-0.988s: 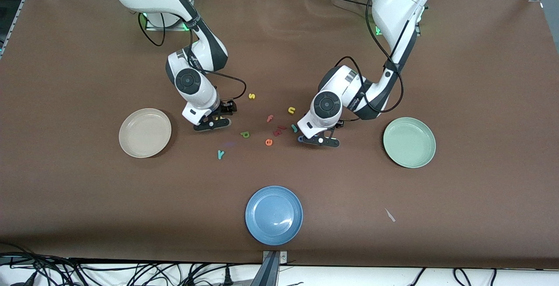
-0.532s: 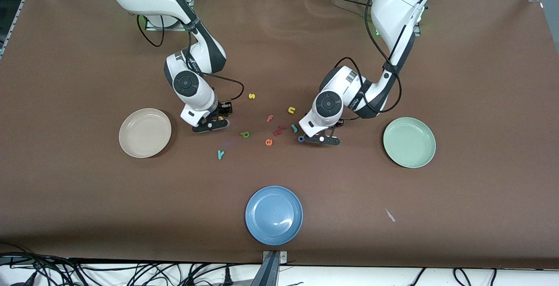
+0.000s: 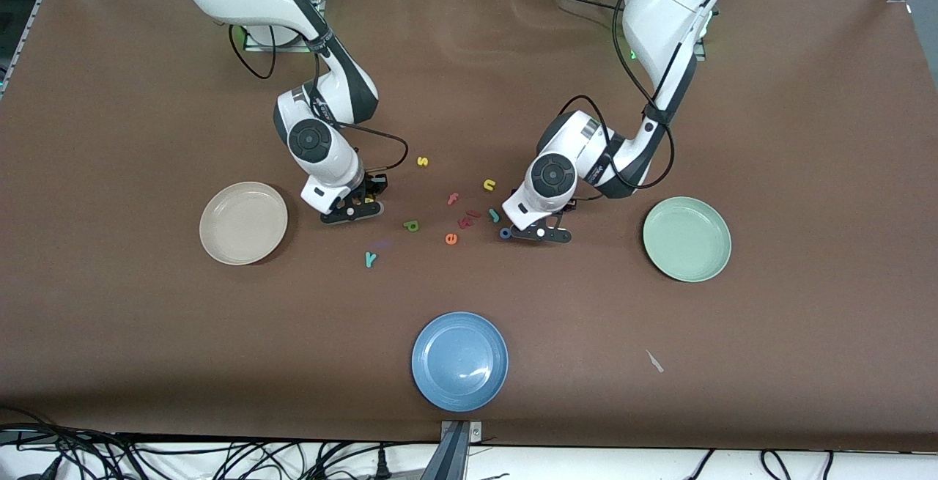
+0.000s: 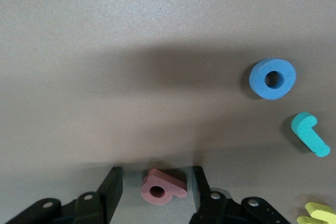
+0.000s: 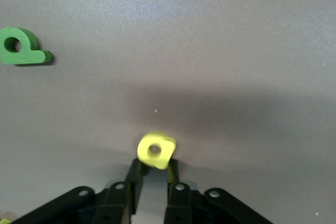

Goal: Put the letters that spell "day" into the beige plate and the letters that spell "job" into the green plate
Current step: 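Grasp the pink letter with the left gripper while the right gripper lowers, then move the left gripper to the green plate while the right gripper grasps yellow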

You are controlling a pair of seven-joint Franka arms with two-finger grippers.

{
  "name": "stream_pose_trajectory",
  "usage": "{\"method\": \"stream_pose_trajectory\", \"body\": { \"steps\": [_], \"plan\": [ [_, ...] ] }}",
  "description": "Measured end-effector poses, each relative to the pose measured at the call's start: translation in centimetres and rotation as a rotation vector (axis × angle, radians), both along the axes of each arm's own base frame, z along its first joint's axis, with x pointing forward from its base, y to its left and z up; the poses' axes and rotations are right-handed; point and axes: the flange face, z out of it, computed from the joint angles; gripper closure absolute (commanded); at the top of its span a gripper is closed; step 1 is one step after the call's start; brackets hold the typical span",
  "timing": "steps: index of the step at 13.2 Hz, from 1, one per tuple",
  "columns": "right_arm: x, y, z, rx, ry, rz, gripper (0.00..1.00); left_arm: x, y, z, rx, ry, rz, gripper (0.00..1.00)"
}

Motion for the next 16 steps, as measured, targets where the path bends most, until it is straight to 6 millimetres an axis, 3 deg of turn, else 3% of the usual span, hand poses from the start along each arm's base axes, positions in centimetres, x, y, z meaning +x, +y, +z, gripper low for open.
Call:
{"method": "stream_pose_trajectory", "body": {
  "steps": [1,4,6,7,8,9,10,11,14,16],
  "plan": [
    [0.0,0.0,0.0,0.000,0.000,-0.001,0.88,0.0,0.1,0.0,-0.006,0.006,0.010,0.50],
    [0.0,0.0,0.0,0.000,0.000,-0.003,0.90,0.0,0.0,0.1,-0.013,0.010,0.019,0.82],
    [0.0,0.0,0.0,0.000,0.000,-0.003,0.90,-0.1,0.0,0.3,-0.015,0.010,0.021,0.83],
    [0.0,0.0,0.0,0.000,0.000,-0.003,0.83,-0.1,0.0,0.3,-0.015,0.011,0.021,0.83],
    [0.0,0.0,0.0,0.000,0.000,-0.007,0.64,-0.1,0.0,0.3,-0.015,0.011,0.021,0.82],
    [0.0,0.1,0.1,0.000,-0.001,-0.016,0.32,-0.1,0.0,0.3,-0.015,0.011,0.021,0.82],
    [0.1,0.2,0.2,0.001,-0.002,-0.023,0.12,-0.1,0.0,0.3,-0.015,0.010,0.022,0.82],
    [0.3,0.3,0.4,-0.001,0.001,-0.032,0.01,0.0,0.1,0.4,-0.015,0.009,0.023,0.82],
    [1.1,0.8,1.4,-0.005,0.009,-0.046,0.01,1.1,2.0,3.1,-0.001,0.027,0.023,0.81],
    [1.4,0.8,1.6,-0.004,0.006,-0.053,0.00,3.1,5.7,6.1,-0.011,0.039,-0.002,0.81]
  ]
}}
